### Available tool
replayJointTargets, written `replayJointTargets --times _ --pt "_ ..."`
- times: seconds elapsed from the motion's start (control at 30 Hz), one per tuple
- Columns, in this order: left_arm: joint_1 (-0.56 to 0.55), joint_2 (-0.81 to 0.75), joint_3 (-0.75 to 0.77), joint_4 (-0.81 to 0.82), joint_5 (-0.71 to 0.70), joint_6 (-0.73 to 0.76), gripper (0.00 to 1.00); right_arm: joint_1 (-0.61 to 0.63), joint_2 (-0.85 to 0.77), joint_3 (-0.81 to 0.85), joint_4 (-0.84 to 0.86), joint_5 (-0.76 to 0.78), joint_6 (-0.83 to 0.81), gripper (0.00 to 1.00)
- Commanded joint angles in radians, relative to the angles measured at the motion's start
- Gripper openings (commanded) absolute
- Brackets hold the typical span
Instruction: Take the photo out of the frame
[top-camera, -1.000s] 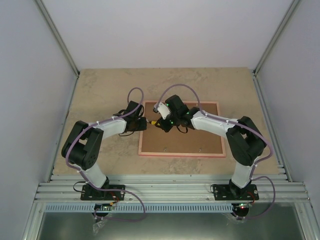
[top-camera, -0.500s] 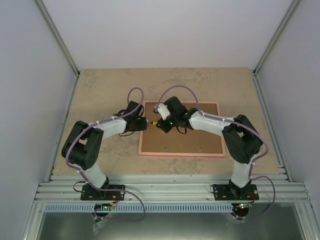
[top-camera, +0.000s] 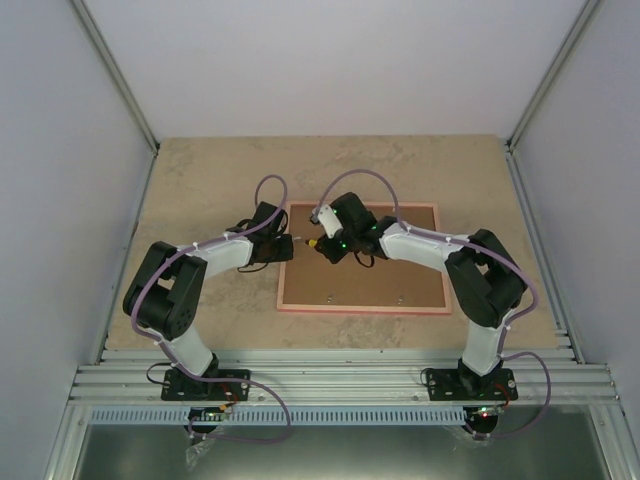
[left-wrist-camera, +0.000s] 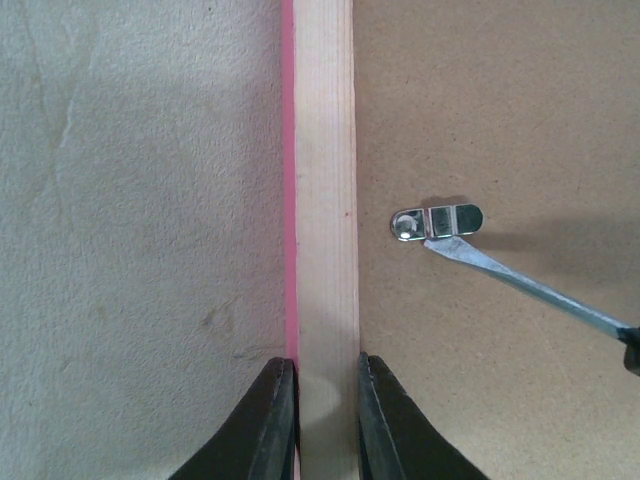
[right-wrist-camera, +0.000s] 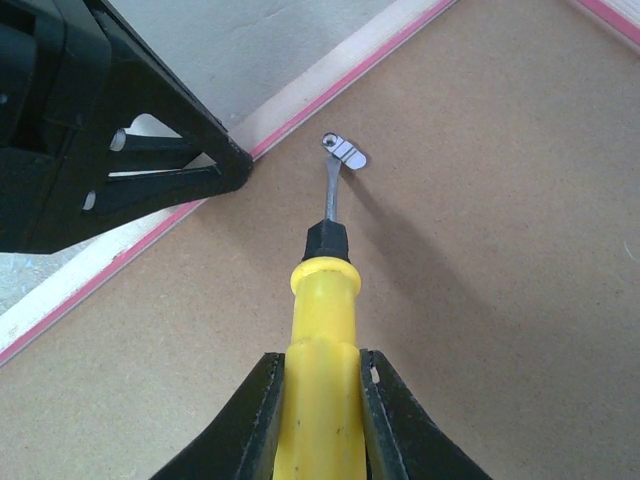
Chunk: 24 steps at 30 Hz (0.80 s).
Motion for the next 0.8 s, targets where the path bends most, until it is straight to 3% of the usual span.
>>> replayJointTargets --times 0.0,0.27,0.47,0.77 --pt "-0.009 -0.004 -0.011 -0.019 0.012 0.003 0.15 -0.009 -0.035 -0.016 0.001 0.016 0.011 0.0" --pt "-0.009 -0.005 -0.013 -0.015 0.009 -0.009 0.16 -0.016 -0.105 -0.07 0.051 -0.039 0.002 0.0" --pt "-0.009 -0.016 -0.025 -0.014 -0.02 -0.048 0.13 -0.047 -0.221 -0.206 0.17 0.036 0.045 0.0" --pt "-0.009 -0.03 -0.075 -0.003 -0.021 -0.218 0.04 -0.112 -0.376 -0.429 0.369 0.136 0.119 0.0"
